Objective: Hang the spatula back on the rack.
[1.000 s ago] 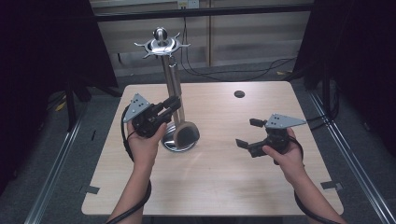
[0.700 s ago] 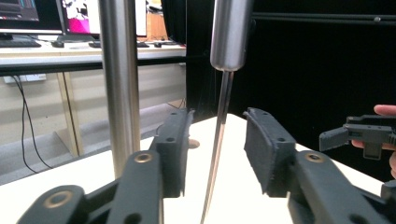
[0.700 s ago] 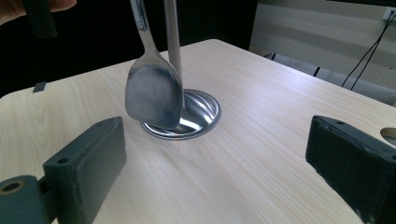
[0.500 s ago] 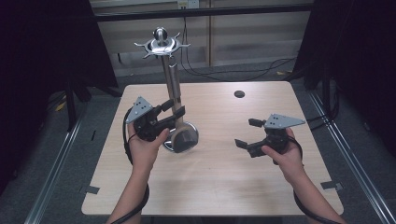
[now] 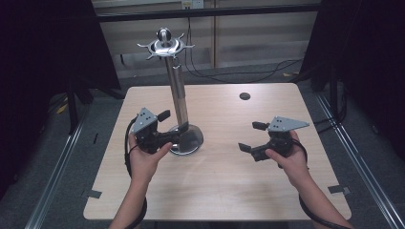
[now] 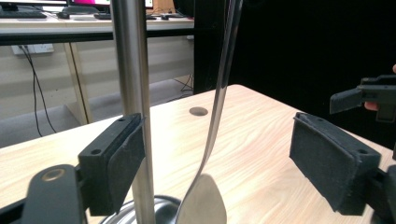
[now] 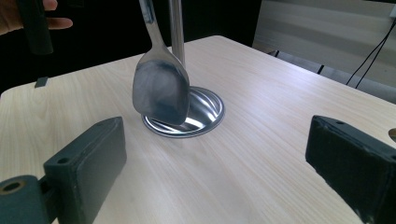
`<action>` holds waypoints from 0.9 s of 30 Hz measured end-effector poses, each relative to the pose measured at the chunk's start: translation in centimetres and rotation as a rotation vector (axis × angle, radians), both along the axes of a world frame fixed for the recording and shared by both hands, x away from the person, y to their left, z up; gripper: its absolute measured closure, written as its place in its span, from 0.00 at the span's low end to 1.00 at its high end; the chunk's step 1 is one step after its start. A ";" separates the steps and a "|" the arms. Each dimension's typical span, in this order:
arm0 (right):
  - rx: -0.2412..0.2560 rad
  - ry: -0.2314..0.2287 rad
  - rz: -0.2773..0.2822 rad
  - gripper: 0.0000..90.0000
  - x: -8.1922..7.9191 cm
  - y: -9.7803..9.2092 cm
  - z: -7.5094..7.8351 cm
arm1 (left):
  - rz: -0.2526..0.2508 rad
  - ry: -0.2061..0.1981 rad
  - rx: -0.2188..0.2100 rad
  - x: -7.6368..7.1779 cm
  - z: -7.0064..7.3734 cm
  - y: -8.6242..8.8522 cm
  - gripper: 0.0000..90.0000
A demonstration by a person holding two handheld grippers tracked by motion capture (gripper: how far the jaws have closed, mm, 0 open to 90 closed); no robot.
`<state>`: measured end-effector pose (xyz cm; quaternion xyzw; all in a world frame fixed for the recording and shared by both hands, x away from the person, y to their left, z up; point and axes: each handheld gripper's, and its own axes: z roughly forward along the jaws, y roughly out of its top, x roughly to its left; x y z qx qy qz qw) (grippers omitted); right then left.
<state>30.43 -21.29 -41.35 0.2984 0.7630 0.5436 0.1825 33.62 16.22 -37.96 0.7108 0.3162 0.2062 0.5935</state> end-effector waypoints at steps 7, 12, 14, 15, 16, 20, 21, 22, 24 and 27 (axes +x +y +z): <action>-0.002 0.008 -0.009 0.06 0.0 0.0 -0.4 | -0.001 0.011 0.031 -0.6 -1.6 0.7 0.15; -0.007 0.009 -0.008 0.06 -0.2 0.0 -0.6 | -0.006 0.017 0.030 -1.2 -2.5 1.0 0.11; -0.005 0.010 -0.011 0.06 -0.4 -0.2 -0.8 | -0.010 0.011 0.038 -1.4 -2.9 1.1 0.07; -0.003 0.012 -0.015 0.06 -0.5 -0.3 -0.8 | -0.008 0.009 0.045 -1.5 -3.0 1.1 0.06; -0.004 0.014 -0.015 0.06 -0.5 -0.3 -0.9 | -0.017 0.001 0.060 -1.5 -3.2 1.2 0.04; 0.001 0.016 -0.021 0.06 -0.6 -0.5 -1.1 | -0.013 0.002 0.045 -1.6 -3.7 1.6 0.03; 0.002 0.014 -0.025 0.06 -0.7 -0.6 -1.2 | -0.019 0.009 0.033 -1.6 -3.9 1.6 0.03; 0.003 0.020 -0.025 0.06 -0.7 -0.7 -1.3 | -0.025 0.012 0.032 -1.6 -4.0 1.7 0.03; 0.000 0.018 -0.029 0.06 -0.7 -0.7 -1.4 | -0.027 0.012 0.036 -1.6 -4.2 1.8 0.03; 0.004 0.024 -0.030 0.06 -0.8 -0.7 -1.5 | -0.025 0.020 0.038 -1.5 -4.4 2.0 0.03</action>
